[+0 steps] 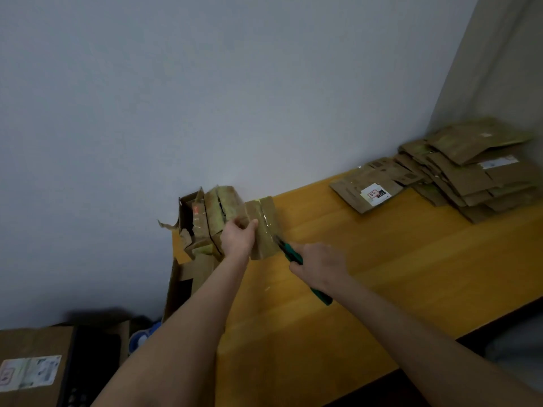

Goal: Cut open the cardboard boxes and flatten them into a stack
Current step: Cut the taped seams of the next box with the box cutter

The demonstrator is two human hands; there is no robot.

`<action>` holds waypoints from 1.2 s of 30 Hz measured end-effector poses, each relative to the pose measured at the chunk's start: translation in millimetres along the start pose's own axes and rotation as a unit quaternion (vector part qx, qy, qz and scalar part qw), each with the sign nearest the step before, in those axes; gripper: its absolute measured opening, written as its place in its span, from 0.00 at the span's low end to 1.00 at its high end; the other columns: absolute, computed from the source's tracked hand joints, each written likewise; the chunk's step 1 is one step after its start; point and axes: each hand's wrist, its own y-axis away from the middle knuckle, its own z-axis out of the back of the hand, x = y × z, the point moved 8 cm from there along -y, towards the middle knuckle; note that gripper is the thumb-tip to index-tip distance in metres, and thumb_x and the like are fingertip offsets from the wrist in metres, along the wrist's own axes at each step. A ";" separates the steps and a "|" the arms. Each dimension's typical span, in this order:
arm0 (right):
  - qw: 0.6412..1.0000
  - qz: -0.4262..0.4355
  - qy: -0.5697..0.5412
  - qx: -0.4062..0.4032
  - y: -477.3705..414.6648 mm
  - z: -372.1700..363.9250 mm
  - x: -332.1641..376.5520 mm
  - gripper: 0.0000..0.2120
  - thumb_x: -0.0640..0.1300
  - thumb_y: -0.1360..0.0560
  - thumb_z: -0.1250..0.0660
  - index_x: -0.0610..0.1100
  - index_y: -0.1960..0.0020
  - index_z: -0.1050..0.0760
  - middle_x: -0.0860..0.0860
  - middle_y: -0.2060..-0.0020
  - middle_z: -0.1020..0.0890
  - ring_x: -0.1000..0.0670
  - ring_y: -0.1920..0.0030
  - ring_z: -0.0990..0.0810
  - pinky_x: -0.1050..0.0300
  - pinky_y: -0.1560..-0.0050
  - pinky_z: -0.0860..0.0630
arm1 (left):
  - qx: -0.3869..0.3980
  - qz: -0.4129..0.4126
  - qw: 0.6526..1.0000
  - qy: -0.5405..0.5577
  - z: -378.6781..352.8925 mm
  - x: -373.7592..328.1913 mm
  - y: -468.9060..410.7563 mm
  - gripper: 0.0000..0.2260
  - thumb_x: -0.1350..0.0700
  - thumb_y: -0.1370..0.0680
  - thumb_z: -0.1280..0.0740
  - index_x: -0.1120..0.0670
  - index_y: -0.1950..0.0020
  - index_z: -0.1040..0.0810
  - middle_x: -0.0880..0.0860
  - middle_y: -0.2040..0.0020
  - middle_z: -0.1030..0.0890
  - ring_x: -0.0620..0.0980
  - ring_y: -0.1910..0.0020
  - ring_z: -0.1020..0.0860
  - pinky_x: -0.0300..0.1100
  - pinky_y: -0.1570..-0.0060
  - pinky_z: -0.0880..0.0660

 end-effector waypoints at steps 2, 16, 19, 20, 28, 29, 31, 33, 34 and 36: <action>0.989 -0.053 -0.136 -0.011 -0.2 -13.6 -18.5 0.15 0.51 0.23 0.40 0.53 0.37 0.28 0.52 0.62 0.20 0.50 0.66 0.21 0.55 0.70 0.25 | -0.001 0.004 1.000 -0.011 4.0 4.7 -6.7 0.18 0.50 0.23 0.31 0.57 0.36 0.25 0.55 0.43 0.19 0.55 0.44 0.21 0.54 0.41 0.24; 0.946 -0.287 -0.098 0.113 -9.4 -130.0 -130.9 0.19 0.46 0.19 0.40 0.46 0.30 0.35 0.45 0.46 0.21 0.44 0.53 0.20 0.51 0.59 0.21 | 0.165 0.123 0.978 0.034 -38.9 112.4 28.8 0.13 0.55 0.22 0.31 0.58 0.40 0.23 0.53 0.51 0.18 0.52 0.52 0.18 0.42 0.64 0.23; 0.946 -0.287 -0.075 0.132 -6.9 -143.6 -134.8 0.17 0.45 0.19 0.40 0.47 0.31 0.33 0.46 0.49 0.21 0.45 0.57 0.21 0.55 0.65 0.25 | 0.147 0.108 0.983 0.011 -35.2 119.4 28.3 0.12 0.56 0.22 0.31 0.59 0.40 0.24 0.52 0.53 0.19 0.53 0.52 0.19 0.48 0.57 0.19; 0.946 -0.286 -0.064 0.140 -5.9 -146.4 -134.8 0.16 0.45 0.19 0.40 0.47 0.32 0.32 0.46 0.48 0.21 0.45 0.55 0.21 0.54 0.64 0.24 | 0.139 0.104 0.985 0.005 -33.8 120.3 28.0 0.12 0.57 0.22 0.32 0.59 0.40 0.23 0.53 0.51 0.18 0.54 0.51 0.19 0.52 0.53 0.19; 0.961 -0.154 -0.219 0.065 -30.9 -113.3 -57.8 0.36 0.69 0.28 0.40 0.48 0.28 0.35 0.47 0.37 0.23 0.44 0.39 0.24 0.46 0.42 0.25 | 0.109 -0.031 0.975 -0.191 -33.0 81.3 28.9 0.17 0.50 0.23 0.33 0.56 0.37 0.25 0.53 0.44 0.19 0.54 0.46 0.21 0.40 0.53 0.28; 0.964 -0.148 -0.211 0.072 -32.2 -109.3 -47.6 0.39 0.71 0.30 0.39 0.49 0.27 0.36 0.49 0.37 0.23 0.45 0.39 0.24 0.47 0.43 0.25 | 0.107 -0.045 0.972 -0.206 -34.2 75.1 30.2 0.17 0.49 0.23 0.34 0.55 0.37 0.25 0.52 0.44 0.19 0.54 0.46 0.21 0.40 0.54 0.29; 0.970 -0.140 -0.188 0.069 -34.1 -101.3 -38.4 0.39 0.70 0.32 0.35 0.49 0.29 0.36 0.49 0.39 0.22 0.44 0.41 0.23 0.49 0.45 0.24 | 0.113 -0.062 0.968 -0.216 -36.0 64.2 33.1 0.17 0.49 0.22 0.34 0.55 0.37 0.25 0.53 0.44 0.19 0.54 0.46 0.21 0.41 0.55 0.29; 0.971 -0.138 -0.181 0.069 -35.9 -93.4 -37.3 0.34 0.65 0.31 0.31 0.47 0.32 0.33 0.47 0.41 0.22 0.44 0.42 0.23 0.51 0.48 0.25 | 0.123 -0.073 0.967 -0.213 -35.3 57.0 35.1 0.17 0.49 0.22 0.34 0.55 0.36 0.26 0.53 0.43 0.19 0.54 0.46 0.21 0.42 0.53 0.28; 0.972 -0.135 -0.178 0.076 -37.0 -90.5 -36.8 0.31 0.63 0.30 0.31 0.46 0.34 0.31 0.47 0.42 0.21 0.44 0.42 0.23 0.52 0.48 0.25 | 0.126 -0.079 0.966 -0.210 -33.9 55.0 35.8 0.18 0.49 0.22 0.33 0.56 0.36 0.26 0.53 0.43 0.19 0.53 0.46 0.21 0.42 0.52 0.28; 0.974 -0.129 -0.159 0.092 -37.9 -85.8 -34.2 0.26 0.60 0.29 0.31 0.44 0.38 0.27 0.46 0.46 0.20 0.45 0.46 0.21 0.53 0.51 0.24 | 0.128 -0.089 0.966 -0.206 -30.7 51.0 37.3 0.18 0.49 0.22 0.33 0.55 0.35 0.25 0.52 0.43 0.19 0.52 0.45 0.21 0.40 0.53 0.29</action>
